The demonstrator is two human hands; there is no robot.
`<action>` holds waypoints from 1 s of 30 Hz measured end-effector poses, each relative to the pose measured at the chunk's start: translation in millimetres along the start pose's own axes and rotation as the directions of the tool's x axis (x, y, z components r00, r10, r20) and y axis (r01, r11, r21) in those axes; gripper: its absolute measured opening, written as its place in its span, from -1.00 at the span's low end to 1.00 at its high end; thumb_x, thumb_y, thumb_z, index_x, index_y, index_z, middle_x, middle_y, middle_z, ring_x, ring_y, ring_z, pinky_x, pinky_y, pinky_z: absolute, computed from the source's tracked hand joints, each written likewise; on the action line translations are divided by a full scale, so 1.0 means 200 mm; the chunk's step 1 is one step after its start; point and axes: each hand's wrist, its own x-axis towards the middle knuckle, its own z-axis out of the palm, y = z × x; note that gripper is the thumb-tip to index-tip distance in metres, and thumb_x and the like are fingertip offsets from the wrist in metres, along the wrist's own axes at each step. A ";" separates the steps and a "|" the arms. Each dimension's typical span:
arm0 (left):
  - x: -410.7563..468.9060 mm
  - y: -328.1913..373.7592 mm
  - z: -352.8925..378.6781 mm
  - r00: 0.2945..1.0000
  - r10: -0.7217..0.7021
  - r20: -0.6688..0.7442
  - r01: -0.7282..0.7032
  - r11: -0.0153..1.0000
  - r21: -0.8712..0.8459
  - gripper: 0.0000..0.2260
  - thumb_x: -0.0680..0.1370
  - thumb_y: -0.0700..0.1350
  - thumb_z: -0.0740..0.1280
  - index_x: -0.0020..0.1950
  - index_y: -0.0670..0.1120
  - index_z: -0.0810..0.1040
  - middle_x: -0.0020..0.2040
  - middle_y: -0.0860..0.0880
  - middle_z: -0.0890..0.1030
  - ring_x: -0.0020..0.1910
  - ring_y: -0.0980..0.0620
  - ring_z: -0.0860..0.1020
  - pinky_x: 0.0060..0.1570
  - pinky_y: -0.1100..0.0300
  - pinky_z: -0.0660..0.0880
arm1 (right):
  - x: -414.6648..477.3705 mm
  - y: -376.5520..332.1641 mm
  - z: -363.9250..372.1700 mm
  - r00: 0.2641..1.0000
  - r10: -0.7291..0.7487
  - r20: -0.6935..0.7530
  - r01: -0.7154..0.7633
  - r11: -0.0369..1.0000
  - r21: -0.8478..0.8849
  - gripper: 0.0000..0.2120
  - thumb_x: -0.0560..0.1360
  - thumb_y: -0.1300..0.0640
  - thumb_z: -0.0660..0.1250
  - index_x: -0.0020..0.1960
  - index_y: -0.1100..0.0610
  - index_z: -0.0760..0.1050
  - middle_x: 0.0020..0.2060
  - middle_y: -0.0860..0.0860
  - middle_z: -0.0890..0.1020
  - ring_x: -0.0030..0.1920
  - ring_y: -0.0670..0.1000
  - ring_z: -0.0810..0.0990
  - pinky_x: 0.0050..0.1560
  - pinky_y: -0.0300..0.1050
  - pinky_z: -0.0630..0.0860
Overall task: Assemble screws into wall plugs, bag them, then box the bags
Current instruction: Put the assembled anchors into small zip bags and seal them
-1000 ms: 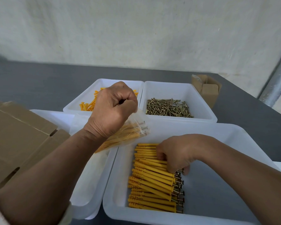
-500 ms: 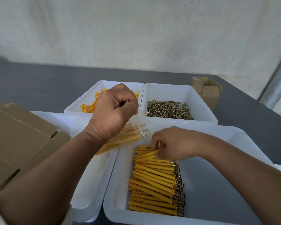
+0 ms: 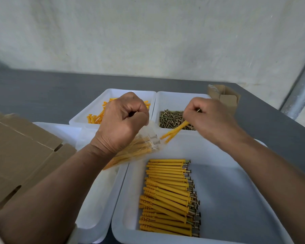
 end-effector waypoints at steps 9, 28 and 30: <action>0.00 0.00 0.00 1.000 0.006 0.003 -0.006 1.000 -0.007 -0.83 0.30 -0.24 0.22 -0.44 -0.03 0.50 -0.32 -0.05 0.51 -0.31 0.11 0.47 -0.28 0.27 0.37 | -0.03 -0.05 -0.01 0.963 -0.169 -0.210 0.213 0.955 0.206 -0.85 0.40 0.10 0.25 -0.33 0.03 0.51 -0.51 -0.21 0.50 -0.43 -0.19 0.42 -0.34 -0.26 0.36; -0.01 0.02 0.00 1.000 0.022 -0.005 -0.022 1.000 0.014 -0.83 0.30 -0.27 0.23 -0.43 -0.04 0.49 -0.32 -0.09 0.51 -0.30 -0.01 0.47 -0.27 0.14 0.39 | -0.15 -0.12 0.20 0.945 -0.210 0.252 0.147 0.958 0.248 -0.82 0.53 -0.02 0.38 0.03 -0.08 0.38 -0.09 -0.08 0.59 -0.10 -0.06 0.58 -0.08 -0.10 0.53; -0.01 0.02 0.00 1.000 0.024 -0.004 -0.024 1.000 0.017 -0.83 0.30 -0.27 0.23 -0.43 -0.03 0.49 -0.32 -0.11 0.51 -0.29 -0.06 0.48 -0.26 0.09 0.40 | -0.14 -0.12 0.20 0.951 -0.179 0.252 0.115 0.962 0.247 -0.80 0.49 -0.02 0.43 0.01 -0.08 0.42 -0.09 -0.04 0.63 -0.08 -0.05 0.60 -0.05 -0.08 0.54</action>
